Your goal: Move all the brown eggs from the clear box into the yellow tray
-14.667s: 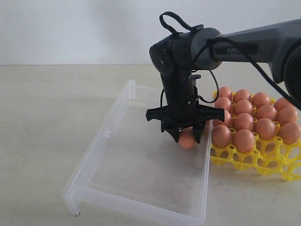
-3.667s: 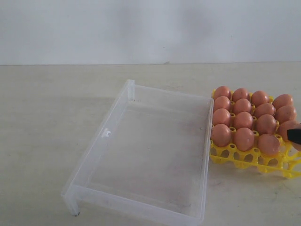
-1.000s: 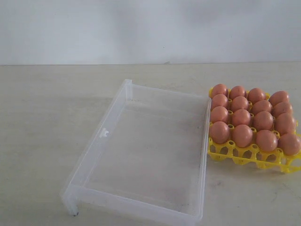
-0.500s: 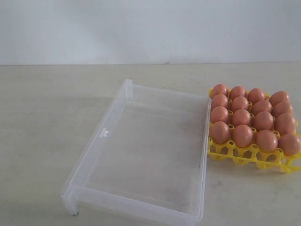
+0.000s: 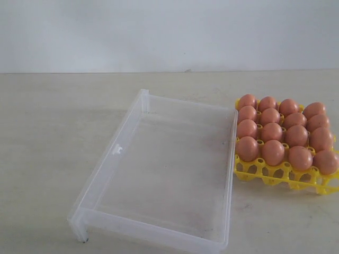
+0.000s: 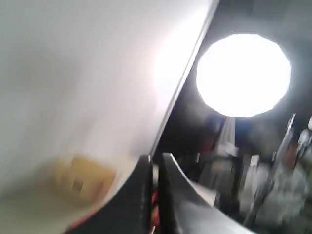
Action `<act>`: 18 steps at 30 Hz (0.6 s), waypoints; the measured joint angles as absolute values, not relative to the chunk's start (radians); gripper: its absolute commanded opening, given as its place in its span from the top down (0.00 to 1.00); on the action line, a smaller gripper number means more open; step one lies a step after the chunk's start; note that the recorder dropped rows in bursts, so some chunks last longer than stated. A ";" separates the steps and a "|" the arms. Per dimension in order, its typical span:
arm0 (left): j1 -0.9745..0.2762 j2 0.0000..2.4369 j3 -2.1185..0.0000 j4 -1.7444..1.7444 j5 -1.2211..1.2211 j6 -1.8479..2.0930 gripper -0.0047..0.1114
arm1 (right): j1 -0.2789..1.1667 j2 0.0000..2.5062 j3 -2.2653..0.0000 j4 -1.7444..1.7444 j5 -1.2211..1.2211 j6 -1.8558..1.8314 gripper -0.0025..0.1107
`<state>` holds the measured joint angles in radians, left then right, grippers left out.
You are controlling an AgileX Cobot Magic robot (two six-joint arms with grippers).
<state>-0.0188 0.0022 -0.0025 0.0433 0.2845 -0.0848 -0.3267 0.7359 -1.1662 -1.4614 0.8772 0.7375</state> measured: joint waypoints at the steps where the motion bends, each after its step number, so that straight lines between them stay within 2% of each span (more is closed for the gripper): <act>1: -0.019 0.002 -0.003 0.043 0.284 -0.085 0.92 | -0.327 0.745 -1.166 -1.305 0.947 0.653 0.98; 4: -0.019 0.002 -0.003 0.043 0.284 -0.085 0.92 | -0.324 0.784 -1.158 -0.699 0.970 0.354 0.98; 7: -0.019 0.002 -0.003 0.043 0.284 -0.085 0.92 | -0.319 0.838 -1.105 0.058 0.836 0.000 0.98; 10: -0.019 0.002 -0.003 0.043 0.284 -0.085 0.92 | -0.313 0.865 -1.050 0.643 0.719 -0.368 0.98; 14: -0.019 0.002 -0.003 0.043 0.284 -0.085 0.92 | -0.313 0.846 -0.999 0.965 0.588 -0.671 0.98; 18: -0.019 0.002 -0.003 0.043 0.284 -0.085 0.92 | -0.313 0.746 -0.924 0.945 0.472 -0.835 0.98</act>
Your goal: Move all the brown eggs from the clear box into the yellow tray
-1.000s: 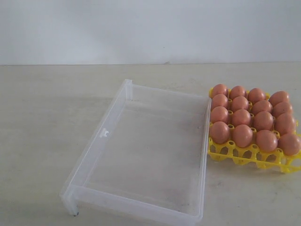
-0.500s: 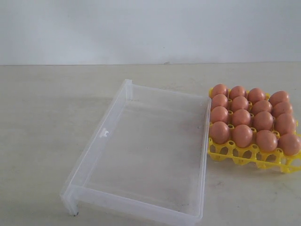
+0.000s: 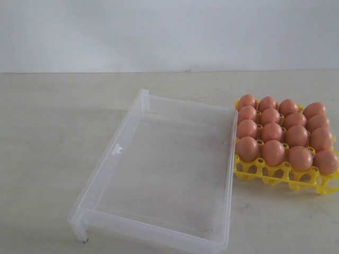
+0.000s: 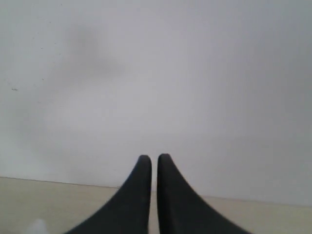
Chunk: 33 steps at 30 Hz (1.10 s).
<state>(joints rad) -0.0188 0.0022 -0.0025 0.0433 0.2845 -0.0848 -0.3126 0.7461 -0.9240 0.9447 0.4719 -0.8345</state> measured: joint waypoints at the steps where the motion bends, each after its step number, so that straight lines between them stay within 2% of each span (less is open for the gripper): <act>1: -0.019 0.002 -0.003 0.043 0.284 -0.085 0.92 | -0.313 0.704 -0.903 0.901 0.447 -0.869 0.98; 6: -0.019 0.002 -0.003 0.043 0.284 -0.085 0.92 | -0.313 0.492 -0.790 0.556 0.340 -0.888 0.98; 10: -0.019 0.002 -0.003 0.043 0.284 -0.085 0.92 | -0.313 0.392 -0.673 0.344 0.316 -0.696 0.98; 18: -0.019 0.002 -0.003 0.043 0.284 -0.085 0.92 | -0.236 0.347 -0.338 0.295 0.239 -0.247 0.98; 24: -0.019 0.002 -0.003 0.043 0.284 -0.085 0.92 | -0.127 0.351 -0.175 0.295 -0.044 -0.207 0.98; 33: -0.019 0.002 -0.003 0.043 0.284 -0.085 0.92 | -0.053 0.349 -0.166 0.365 0.244 0.210 0.98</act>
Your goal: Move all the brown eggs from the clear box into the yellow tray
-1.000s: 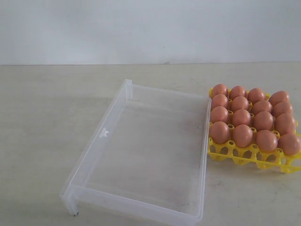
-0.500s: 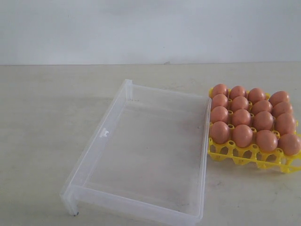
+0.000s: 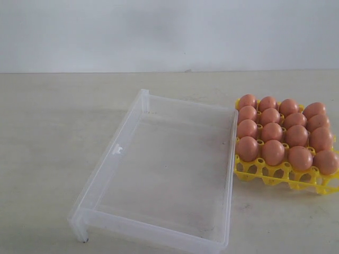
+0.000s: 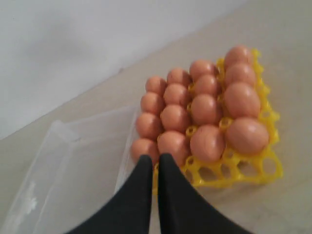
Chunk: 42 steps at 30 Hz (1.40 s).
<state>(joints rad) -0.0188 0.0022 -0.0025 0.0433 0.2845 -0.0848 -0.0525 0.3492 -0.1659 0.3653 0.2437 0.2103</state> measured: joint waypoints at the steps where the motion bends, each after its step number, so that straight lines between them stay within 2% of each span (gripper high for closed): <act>1: -0.019 0.002 -0.003 0.043 0.284 -0.085 0.92 | -0.052 0.349 -0.164 0.367 0.272 0.278 0.98; 10: -0.019 0.002 -0.003 0.043 0.284 -0.085 0.92 | -0.051 0.341 -0.162 0.184 0.467 0.431 0.98; 17: -0.019 0.002 -0.003 0.043 0.284 -0.085 0.92 | -0.051 0.054 -0.120 -0.018 0.567 0.452 0.98; 22: -0.019 0.002 -0.003 0.043 0.284 -0.085 0.92 | -0.026 0.008 -0.053 -0.057 0.593 0.457 0.98; 30: -0.019 0.002 -0.003 0.043 0.287 -0.085 0.92 | -0.019 0.020 -0.027 -0.037 0.557 0.401 0.98; 36: -0.019 0.002 -0.003 0.043 0.288 -0.085 0.92 | -0.019 0.022 -0.011 -0.011 0.304 0.200 0.98; 42: -0.019 0.002 -0.003 0.043 0.288 -0.085 0.92 | -0.019 0.026 -0.005 -0.020 0.341 0.156 0.98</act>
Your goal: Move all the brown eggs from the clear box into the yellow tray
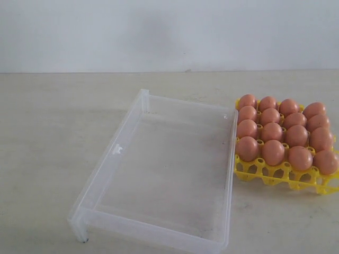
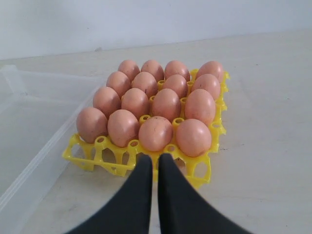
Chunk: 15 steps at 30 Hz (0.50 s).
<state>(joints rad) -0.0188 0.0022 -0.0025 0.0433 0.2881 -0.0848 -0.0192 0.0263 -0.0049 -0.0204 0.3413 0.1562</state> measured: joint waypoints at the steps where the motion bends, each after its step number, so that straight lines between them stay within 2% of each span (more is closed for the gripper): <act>1: -0.019 0.002 -0.003 0.043 0.288 -0.085 0.92 | -0.019 0.029 -0.005 -0.020 0.341 0.155 0.98; 15: -0.019 0.002 -0.003 0.043 0.288 -0.085 0.92 | -0.019 0.017 -0.005 -0.024 0.345 0.146 0.98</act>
<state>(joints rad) -0.0188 0.0022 -0.0025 0.0433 0.2881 -0.0848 -0.0192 0.0169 -0.0049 -0.0242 0.3451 0.1464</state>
